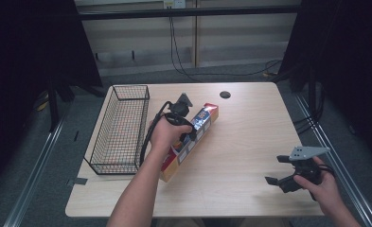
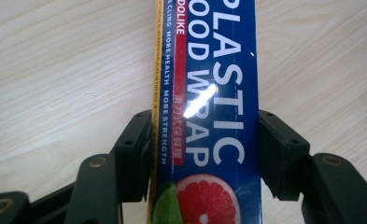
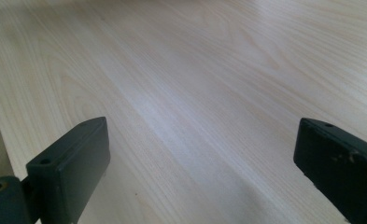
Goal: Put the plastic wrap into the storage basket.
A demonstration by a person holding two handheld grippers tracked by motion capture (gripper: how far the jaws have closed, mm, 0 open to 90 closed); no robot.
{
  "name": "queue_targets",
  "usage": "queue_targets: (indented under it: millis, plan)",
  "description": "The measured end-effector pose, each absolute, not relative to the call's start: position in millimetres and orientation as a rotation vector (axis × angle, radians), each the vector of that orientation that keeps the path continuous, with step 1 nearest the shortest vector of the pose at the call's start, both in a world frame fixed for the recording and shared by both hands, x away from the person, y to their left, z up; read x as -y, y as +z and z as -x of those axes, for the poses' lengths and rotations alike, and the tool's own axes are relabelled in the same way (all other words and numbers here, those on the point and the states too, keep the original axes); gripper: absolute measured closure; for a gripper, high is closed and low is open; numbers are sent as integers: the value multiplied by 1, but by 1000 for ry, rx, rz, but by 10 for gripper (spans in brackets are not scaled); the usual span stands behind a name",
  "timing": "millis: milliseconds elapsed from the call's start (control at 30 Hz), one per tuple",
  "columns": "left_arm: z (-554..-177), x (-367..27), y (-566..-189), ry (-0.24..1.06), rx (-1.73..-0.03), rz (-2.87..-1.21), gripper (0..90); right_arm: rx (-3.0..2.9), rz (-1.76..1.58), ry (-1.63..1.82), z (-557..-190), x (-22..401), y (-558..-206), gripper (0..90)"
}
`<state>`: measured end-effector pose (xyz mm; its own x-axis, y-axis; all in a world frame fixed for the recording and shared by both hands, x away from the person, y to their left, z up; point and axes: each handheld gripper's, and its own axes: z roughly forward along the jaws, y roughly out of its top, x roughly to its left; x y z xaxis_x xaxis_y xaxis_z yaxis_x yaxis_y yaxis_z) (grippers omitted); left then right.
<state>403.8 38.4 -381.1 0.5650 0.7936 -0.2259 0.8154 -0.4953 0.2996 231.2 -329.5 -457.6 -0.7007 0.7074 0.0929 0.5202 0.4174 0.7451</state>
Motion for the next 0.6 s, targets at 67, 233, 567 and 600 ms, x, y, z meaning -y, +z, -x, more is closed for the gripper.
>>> queue_targets:
  millis: [67,233,567,600]
  plan:
    - [-404,-41,-379,-87,-1318,-2420,434,-2437,-1075,1155,-231,329,-457,35]
    - [-405,-46,-375,-78,-1321,-2428,434,-2439,-1072,1158,-231,328,-458,35]
    - [-405,-54,-367,-77,-1355,-2412,434,-2445,-1072,1152,-231,327,-458,35]
    - [-406,-56,-365,-81,-1354,-2417,434,-2447,-1068,1159,-231,326,-459,35]
